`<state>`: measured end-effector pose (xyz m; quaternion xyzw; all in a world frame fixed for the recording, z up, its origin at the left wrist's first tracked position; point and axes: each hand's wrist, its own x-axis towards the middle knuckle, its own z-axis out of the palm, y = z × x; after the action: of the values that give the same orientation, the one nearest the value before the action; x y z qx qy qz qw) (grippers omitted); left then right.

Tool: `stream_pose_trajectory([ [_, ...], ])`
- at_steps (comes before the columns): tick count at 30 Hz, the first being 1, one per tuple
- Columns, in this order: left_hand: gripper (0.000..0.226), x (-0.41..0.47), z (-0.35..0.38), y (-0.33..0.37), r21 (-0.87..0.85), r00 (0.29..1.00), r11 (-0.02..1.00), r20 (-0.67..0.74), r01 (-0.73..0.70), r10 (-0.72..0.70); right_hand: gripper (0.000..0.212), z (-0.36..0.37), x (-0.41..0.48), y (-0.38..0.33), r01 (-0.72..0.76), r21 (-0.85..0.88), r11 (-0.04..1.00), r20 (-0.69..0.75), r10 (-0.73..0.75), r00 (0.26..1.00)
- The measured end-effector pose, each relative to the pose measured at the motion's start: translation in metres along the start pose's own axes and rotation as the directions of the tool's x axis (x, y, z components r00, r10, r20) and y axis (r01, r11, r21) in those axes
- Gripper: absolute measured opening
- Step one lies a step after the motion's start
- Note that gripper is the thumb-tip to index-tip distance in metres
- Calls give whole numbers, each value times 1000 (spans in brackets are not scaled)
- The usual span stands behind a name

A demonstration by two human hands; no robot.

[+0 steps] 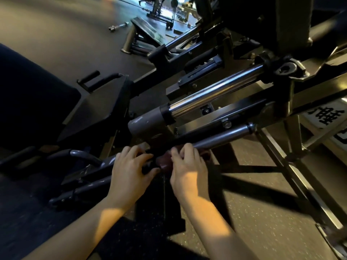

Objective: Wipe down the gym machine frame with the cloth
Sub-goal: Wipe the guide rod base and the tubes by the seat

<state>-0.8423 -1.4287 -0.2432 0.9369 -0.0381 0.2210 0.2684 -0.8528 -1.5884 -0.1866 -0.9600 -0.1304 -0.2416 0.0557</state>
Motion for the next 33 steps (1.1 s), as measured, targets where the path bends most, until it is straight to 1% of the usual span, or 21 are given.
stream_pose_trajectory([
  [1,45,-2,-2,-5,9,1000,1000,4,27,-27,31,-3,0,2,18,10,1000,0,-18,1000],
  [2,44,-3,-4,-8,10,999,999,10,51,-51,24,-10,1,7,-4,51,999,-30,6,1000],
  [4,42,-3,-8,-12,20,997,998,48,56,-57,10,-27,1,26,-137,141,981,-115,154,981],
  [5,39,-2,-9,-12,34,997,998,64,44,-46,10,-33,2,34,-191,158,969,-185,219,958],
  [6,36,-3,-8,-11,46,997,999,72,28,-31,10,-36,1,40,-219,163,962,-257,255,932],
  [7,32,-3,-6,-12,45,997,999,73,13,-16,6,-32,1,40,-235,206,950,-290,288,913],
  [8,29,-2,-6,-13,35,997,999,70,8,-10,7,-25,3,32,-245,219,944,-283,302,910],
  [9,26,0,-6,-14,27,997,1000,71,5,-7,8,-13,1,22,-256,227,940,-238,308,921],
  [10,23,2,-5,-15,27,997,1000,78,1,-3,2,-1,-3,11,-206,199,958,-198,245,949],
  [12,17,5,-7,-15,76,994,996,103,-46,38,27,26,-15,-11,-56,178,982,-134,81,988],
  [13,14,6,-8,-14,99,992,992,113,-75,64,37,36,-18,-15,-13,166,986,-97,30,995],
  [14,12,9,-10,-12,106,988,989,127,-102,88,42,41,-18,-14,-17,184,983,-79,32,996],
  [18,12,18,-18,-14,123,972,975,171,-184,162,34,47,-19,-6,58,97,994,-97,-48,994],
  [22,7,19,-16,-21,120,969,974,180,-194,171,30,49,-18,-7,97,114,989,-126,-82,989],
  [26,13,14,-12,-29,81,963,970,164,-230,214,28,44,-17,-10,91,112,990,-96,-81,992],
  [28,17,13,-12,-36,29,956,969,175,-246,237,27,31,-15,-8,126,61,990,-53,-123,991],
  [29,20,14,-12,-40,-1,947,964,183,-267,263,27,24,-12,-6,122,22,992,-48,-120,992],
  [30,24,15,-12,-45,-26,936,955,196,-294,293,26,16,-8,-2,76,-12,997,-72,-77,994],
  [31,28,17,-11,-50,-45,920,944,214,-326,328,26,8,-4,5,-31,-15,999,-128,29,991],
  [32,32,18,-10,-55,-56,905,932,225,-358,361,25,-1,2,9,-174,14,985,-198,174,965],
  [33,36,20,-9,-60,-64,890,918,225,-392,396,24,-8,6,13,-298,51,953,-252,301,920],
])
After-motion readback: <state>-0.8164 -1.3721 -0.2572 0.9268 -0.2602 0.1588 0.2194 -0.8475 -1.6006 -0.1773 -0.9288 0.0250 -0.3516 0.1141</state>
